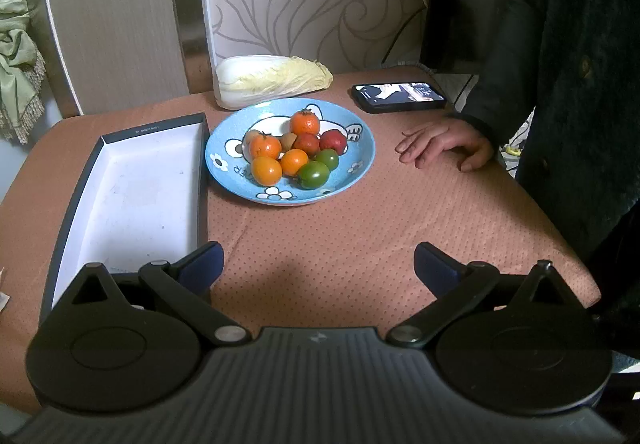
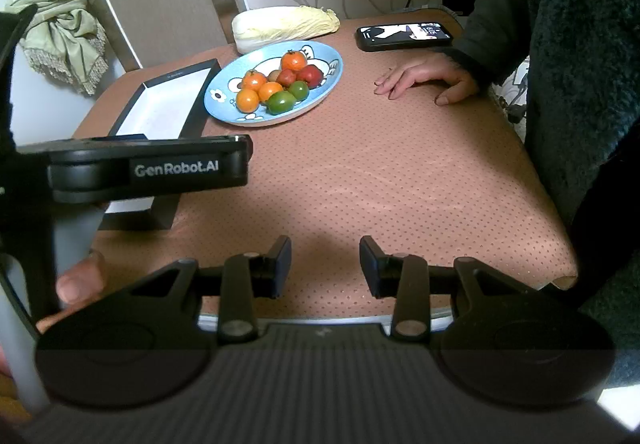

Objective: Organize fruits

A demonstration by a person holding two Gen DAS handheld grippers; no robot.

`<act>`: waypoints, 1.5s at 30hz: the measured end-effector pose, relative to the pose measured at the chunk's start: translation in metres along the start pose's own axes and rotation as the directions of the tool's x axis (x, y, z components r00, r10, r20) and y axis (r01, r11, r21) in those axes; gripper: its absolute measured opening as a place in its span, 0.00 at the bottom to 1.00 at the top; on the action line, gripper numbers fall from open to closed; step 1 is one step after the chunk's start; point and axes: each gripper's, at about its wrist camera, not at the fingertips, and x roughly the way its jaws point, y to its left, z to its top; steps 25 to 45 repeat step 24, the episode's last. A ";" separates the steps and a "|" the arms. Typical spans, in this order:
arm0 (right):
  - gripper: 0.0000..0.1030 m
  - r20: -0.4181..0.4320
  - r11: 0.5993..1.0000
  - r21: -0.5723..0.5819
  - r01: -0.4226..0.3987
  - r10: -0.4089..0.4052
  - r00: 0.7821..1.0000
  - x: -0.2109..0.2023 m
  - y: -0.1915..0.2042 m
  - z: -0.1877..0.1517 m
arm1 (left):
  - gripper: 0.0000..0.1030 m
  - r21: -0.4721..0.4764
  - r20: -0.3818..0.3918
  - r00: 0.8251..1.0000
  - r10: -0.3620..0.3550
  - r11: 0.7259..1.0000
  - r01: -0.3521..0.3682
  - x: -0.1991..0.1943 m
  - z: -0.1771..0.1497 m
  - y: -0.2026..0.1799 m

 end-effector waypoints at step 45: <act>0.39 0.002 1.000 0.006 -0.011 0.011 1.000 0.000 0.001 0.002 | 0.98 -0.021 -0.041 0.999 -0.012 1.000 0.011 0.005 0.001 0.003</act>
